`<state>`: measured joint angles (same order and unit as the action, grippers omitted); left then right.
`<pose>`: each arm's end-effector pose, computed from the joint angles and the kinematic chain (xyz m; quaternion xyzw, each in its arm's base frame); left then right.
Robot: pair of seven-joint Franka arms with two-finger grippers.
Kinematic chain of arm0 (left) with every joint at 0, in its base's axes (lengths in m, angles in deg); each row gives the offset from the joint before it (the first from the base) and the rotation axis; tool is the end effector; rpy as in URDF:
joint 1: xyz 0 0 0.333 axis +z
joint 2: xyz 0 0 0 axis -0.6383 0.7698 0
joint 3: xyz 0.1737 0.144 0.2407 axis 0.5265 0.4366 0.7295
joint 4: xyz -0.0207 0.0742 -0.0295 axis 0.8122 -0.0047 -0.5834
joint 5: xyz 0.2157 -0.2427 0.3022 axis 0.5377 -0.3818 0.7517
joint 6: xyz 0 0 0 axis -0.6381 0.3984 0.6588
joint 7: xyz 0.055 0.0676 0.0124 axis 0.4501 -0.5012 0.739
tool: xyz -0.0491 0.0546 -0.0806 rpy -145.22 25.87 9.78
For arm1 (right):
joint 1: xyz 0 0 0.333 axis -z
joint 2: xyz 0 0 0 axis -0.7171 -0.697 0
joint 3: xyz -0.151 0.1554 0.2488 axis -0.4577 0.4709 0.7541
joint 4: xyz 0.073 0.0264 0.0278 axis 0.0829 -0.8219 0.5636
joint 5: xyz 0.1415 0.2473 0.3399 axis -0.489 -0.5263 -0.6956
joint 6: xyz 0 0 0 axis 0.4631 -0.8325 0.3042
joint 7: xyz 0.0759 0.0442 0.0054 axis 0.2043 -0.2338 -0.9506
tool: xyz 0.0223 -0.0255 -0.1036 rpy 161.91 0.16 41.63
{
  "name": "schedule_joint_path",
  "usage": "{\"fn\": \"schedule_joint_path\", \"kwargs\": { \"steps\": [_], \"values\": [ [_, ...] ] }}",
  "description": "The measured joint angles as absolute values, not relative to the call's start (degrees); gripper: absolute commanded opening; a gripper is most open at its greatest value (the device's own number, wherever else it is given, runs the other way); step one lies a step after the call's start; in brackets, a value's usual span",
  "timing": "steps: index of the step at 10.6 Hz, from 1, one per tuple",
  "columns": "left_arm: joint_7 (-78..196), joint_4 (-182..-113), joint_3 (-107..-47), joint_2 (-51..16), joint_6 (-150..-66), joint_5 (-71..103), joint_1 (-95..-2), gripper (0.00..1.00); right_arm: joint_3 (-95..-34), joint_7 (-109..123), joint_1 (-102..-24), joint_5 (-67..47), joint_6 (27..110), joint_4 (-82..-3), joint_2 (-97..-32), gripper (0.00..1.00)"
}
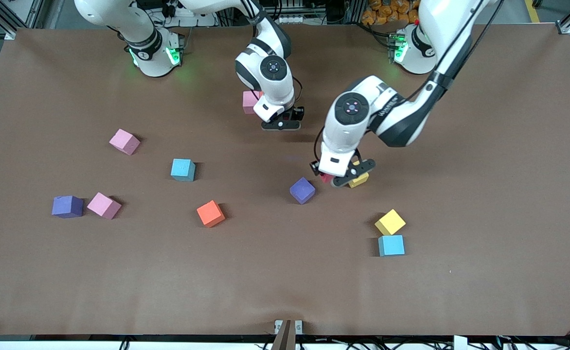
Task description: Form number 2 with 11 blocks
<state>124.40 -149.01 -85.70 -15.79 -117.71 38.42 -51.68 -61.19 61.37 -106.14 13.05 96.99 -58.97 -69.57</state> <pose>0.5688 -0.4185 0.3050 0.9703 0.2410 -0.0016 0.0187 0.3376 0.5422 0.1686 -0.9980 0.0163 0.0507 0.0336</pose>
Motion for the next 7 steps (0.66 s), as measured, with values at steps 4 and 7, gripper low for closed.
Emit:
{"fn": "schedule_joint_path", "kwargs": {
  "steps": [4,7],
  "values": [
    [118.10,-147.80,-85.59,-15.74,-117.48,38.40,-47.81,0.00,-61.21,61.37,-106.46,13.14,96.86,-58.99,-69.57,0.33],
    [117.78,-147.42,-85.91,-15.72,-116.64,38.40,-48.18,0.00,-61.21,61.37,-106.52,13.16,96.83,-59.02,-69.56,0.36]
  ]
}}
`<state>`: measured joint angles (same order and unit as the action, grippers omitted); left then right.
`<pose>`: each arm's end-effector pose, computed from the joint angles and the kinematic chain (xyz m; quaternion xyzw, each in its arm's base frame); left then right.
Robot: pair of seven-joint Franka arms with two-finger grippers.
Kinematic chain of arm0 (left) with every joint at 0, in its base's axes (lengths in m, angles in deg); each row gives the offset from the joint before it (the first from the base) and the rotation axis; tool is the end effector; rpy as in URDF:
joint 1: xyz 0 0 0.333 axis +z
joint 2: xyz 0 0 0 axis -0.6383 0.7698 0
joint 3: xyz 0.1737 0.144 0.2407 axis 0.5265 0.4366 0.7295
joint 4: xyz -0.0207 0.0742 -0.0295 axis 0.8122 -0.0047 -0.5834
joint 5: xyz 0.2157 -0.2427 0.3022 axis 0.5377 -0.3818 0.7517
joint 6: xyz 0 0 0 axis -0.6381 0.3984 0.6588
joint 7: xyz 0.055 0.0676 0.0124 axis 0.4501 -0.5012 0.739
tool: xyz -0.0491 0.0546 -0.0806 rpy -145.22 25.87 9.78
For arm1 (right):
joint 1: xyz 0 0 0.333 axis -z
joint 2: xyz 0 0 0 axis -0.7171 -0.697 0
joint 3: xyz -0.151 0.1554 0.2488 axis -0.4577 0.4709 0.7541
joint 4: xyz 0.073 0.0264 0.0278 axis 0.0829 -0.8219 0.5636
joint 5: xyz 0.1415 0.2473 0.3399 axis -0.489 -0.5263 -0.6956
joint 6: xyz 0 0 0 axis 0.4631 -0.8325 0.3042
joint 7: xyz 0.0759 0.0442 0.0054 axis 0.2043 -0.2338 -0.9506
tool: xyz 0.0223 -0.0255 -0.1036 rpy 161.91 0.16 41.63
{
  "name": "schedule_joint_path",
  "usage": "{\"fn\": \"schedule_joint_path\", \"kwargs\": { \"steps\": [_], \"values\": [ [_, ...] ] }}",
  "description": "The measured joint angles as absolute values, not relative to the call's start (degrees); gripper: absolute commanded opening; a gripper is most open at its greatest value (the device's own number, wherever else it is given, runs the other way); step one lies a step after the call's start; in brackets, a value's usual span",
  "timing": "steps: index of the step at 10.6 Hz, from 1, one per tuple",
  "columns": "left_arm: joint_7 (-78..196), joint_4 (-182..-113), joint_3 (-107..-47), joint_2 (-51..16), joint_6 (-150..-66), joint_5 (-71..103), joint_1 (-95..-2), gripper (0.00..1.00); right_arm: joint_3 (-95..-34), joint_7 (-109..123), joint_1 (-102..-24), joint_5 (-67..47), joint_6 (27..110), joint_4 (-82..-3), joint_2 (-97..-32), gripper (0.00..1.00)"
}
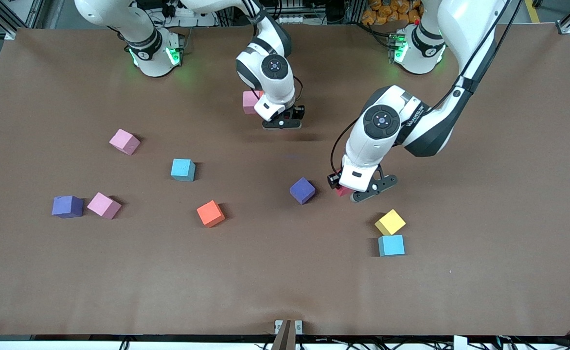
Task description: Form number 2 with 11 blocks
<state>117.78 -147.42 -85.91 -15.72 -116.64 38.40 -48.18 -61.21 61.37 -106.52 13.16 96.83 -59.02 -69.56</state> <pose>0.5987 -0.3856 0.3164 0.9762 0.2156 0.0030 0.0217 0.3338 0.5439 0.1682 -0.9981 0.0123 0.0513 0.0317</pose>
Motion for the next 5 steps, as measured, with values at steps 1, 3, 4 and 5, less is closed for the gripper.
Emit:
{"fn": "schedule_joint_path", "kwargs": {
  "steps": [1,3,4,5],
  "values": [
    [117.59,-146.81,-85.96,-15.72,-115.11,38.40,-48.49,0.00,-61.22,61.37,-106.53,13.17,96.82,-59.03,-69.56,0.36],
    [116.70,-145.87,-86.01,-15.69,-113.82,38.40,-48.79,0.00,-61.22,61.37,-106.55,13.21,96.79,-59.03,-69.56,0.63],
    [116.52,-145.79,-86.14,-15.62,-113.77,38.40,-48.92,0.00,-61.22,61.37,-106.56,13.22,96.78,-59.04,-69.56,0.81],
    [116.51,-145.79,-86.21,-15.50,-113.77,38.40,-49.33,0.00,-61.19,61.37,-106.59,13.22,96.58,-59.10,-69.62,1.00]
  ]
}}
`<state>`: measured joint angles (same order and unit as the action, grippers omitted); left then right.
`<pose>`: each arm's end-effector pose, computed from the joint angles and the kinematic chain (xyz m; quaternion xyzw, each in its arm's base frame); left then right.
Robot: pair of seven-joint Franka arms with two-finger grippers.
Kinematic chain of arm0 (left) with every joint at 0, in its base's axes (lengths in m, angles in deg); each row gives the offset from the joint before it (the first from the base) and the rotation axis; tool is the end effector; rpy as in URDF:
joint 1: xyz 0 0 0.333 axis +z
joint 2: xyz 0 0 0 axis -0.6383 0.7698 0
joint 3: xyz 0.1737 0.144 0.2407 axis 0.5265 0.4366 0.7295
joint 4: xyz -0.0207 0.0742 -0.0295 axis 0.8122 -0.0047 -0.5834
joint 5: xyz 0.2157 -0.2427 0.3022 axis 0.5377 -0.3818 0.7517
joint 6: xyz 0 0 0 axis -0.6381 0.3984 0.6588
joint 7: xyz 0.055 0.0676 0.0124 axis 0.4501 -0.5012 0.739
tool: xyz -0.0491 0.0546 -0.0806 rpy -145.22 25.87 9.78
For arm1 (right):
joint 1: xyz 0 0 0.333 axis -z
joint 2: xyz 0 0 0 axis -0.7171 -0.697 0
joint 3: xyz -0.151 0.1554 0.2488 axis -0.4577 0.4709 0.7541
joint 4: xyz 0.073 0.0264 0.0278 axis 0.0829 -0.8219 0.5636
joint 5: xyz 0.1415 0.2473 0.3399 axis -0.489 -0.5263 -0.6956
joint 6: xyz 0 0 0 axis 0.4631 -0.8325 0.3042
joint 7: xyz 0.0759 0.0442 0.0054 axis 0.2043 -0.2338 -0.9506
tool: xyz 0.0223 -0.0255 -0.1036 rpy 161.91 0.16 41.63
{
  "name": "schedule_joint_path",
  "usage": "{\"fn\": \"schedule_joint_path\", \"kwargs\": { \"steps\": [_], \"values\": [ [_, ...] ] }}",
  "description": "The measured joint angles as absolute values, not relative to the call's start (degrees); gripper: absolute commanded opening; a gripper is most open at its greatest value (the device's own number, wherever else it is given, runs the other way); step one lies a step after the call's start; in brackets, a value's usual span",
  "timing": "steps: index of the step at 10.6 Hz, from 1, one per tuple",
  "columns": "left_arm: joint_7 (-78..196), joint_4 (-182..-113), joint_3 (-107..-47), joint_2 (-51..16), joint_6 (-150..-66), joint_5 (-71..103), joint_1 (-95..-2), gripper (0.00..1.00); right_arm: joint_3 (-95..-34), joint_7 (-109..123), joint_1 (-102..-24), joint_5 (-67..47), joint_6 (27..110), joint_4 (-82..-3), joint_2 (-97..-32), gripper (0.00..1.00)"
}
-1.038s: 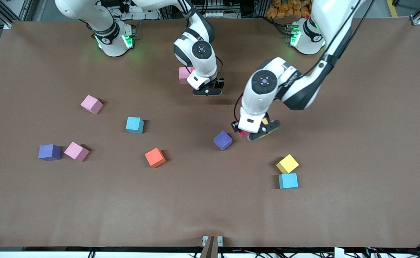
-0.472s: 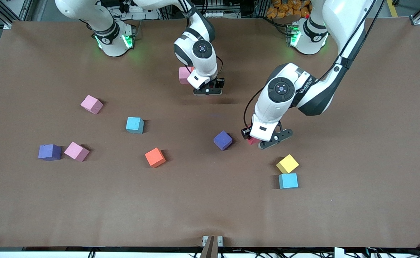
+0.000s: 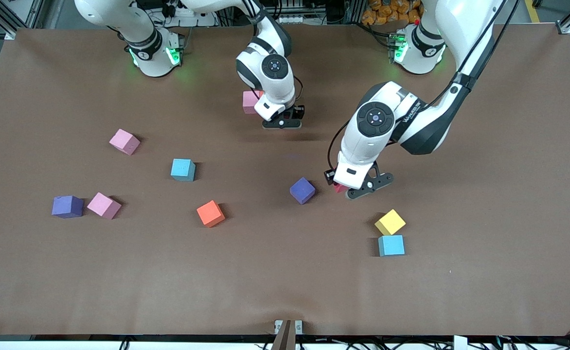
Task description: Form number 2 with 11 blocks
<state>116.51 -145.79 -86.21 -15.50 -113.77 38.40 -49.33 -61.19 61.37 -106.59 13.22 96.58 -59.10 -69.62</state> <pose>0.5931 -0.3987 0.3240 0.9807 0.1953 -0.0047 0.0121 0.3322 0.5434 0.1666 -0.9981 0.0111 0.0532 0.0288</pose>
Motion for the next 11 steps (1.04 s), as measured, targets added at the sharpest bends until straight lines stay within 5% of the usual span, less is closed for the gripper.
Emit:
{"fn": "schedule_joint_path", "kwargs": {
  "steps": [11],
  "values": [
    [120.01,-143.00,-85.88,-11.07,-113.72,40.40,-56.47,0.00,-61.67,61.64,-105.95,13.21,95.71,-59.79,-67.48,1.00]
  ]
}}
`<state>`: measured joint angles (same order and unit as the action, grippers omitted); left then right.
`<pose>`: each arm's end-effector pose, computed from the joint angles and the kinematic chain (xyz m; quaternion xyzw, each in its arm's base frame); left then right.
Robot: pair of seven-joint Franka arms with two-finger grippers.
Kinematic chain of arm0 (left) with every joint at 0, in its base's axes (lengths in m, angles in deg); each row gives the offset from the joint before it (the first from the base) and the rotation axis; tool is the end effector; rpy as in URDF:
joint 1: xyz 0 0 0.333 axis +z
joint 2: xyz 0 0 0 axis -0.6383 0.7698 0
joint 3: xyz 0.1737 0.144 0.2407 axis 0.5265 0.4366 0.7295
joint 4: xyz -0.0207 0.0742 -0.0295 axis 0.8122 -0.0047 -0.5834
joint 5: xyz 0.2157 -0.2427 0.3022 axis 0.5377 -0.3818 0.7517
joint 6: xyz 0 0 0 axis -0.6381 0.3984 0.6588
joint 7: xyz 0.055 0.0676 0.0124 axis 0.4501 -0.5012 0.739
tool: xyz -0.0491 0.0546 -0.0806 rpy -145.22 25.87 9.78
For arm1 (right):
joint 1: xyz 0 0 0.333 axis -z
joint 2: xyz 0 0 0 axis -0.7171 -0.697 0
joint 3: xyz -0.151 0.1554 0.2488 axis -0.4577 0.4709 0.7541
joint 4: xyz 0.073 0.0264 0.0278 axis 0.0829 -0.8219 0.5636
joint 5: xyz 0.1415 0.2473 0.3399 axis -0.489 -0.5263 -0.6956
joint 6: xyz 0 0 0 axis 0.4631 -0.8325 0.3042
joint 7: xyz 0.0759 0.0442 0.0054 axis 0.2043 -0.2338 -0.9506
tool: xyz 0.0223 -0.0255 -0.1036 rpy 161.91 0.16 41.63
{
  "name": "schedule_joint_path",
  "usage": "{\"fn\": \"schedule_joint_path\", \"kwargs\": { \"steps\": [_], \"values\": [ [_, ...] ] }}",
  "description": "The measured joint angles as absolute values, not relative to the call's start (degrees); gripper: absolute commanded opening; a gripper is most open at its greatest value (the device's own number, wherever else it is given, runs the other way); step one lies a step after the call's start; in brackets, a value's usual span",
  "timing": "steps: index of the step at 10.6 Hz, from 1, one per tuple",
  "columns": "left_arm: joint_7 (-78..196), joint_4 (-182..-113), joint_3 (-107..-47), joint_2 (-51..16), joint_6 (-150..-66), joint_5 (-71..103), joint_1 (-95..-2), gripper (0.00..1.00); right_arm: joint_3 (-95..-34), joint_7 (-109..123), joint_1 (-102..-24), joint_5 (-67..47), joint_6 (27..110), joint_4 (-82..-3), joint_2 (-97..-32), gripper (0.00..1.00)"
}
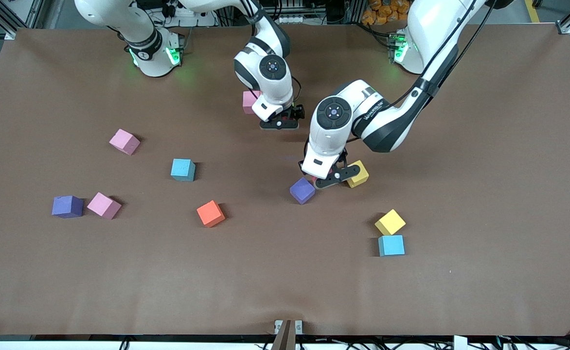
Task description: Form number 2 with 11 blocks
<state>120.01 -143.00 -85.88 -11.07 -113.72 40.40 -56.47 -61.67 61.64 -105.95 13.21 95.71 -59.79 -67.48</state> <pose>0.5545 -0.4696 0.2956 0.9865 0.1630 -0.0123 0.0036 0.3419 0.5365 0.1842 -0.9979 0.0217 0.0505 0.0338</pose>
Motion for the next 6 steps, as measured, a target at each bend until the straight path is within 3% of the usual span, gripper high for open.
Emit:
{"fn": "schedule_joint_path", "kwargs": {
  "steps": [4,6],
  "values": [
    [116.47,-142.81,-86.16,-10.92,-114.42,40.40,-60.91,0.00,-60.66,61.89,-104.02,13.22,95.36,-63.21,-61.23,1.00],
    [116.41,-143.11,-86.18,-9.78,-116.10,40.44,-62.33,0.00,-60.18,59.38,-101.89,13.25,92.56,-67.17,-54.47,1.00]
  ]
}}
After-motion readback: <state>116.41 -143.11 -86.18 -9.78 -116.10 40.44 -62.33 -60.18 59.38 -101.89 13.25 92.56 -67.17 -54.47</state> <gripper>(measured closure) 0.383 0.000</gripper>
